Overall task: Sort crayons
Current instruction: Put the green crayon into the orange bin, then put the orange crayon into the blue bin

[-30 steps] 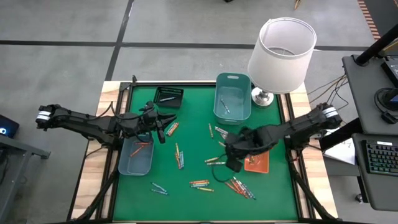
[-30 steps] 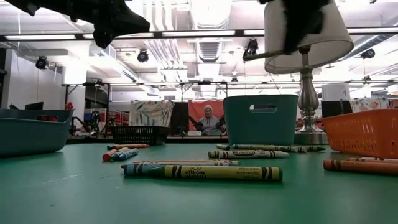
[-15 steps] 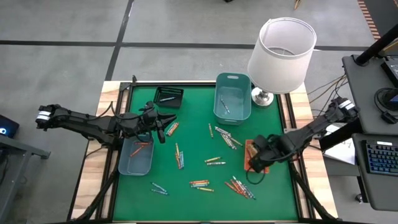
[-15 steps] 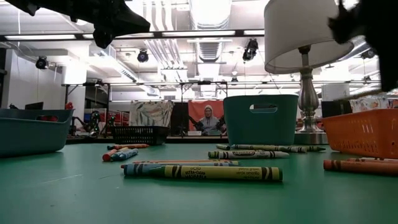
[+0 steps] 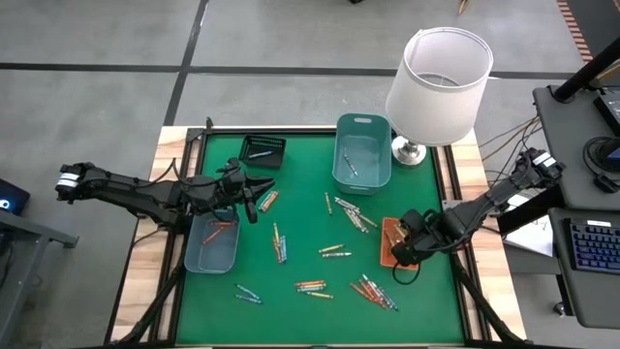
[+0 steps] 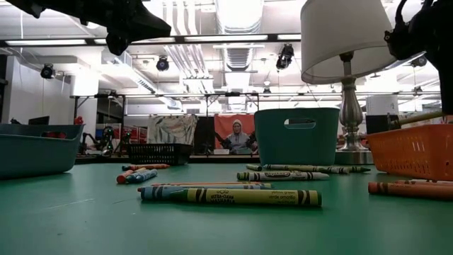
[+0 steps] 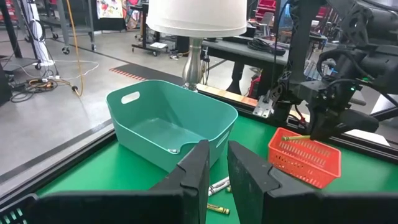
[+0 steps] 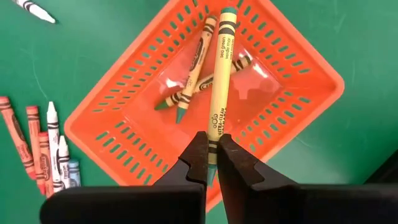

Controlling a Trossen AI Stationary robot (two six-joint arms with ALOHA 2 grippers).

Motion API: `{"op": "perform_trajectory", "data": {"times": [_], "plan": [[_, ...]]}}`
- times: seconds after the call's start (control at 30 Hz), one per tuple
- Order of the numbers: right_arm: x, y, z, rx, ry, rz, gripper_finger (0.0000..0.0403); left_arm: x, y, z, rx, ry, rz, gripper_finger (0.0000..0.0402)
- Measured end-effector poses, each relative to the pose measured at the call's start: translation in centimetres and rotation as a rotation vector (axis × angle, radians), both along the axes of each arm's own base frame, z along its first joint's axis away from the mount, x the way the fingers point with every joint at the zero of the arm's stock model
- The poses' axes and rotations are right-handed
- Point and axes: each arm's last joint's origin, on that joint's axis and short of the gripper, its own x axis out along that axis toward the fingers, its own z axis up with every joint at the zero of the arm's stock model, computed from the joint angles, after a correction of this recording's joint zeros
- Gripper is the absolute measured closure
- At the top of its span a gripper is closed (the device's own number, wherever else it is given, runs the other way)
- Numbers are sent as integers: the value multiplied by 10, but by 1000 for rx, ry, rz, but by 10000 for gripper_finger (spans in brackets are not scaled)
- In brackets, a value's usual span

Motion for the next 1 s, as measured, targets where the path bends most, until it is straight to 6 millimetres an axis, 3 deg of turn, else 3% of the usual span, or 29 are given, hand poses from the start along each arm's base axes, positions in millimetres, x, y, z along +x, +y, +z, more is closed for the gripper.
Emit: {"op": "perform_trajectory", "data": {"times": [0.27, 0.67, 1.0], "plan": [[6, 3, -5, -40, -25, 22, 384, 0, 0, 0, -5, -5, 0, 361], [10, 5, -6, -36, -41, 46, 279, 2, 0, -2, -69, -21, 9, 361], [17, 7, 9, -92, -124, 93, 260, 19, -3, -21, -176, 28, 25, 361]]}}
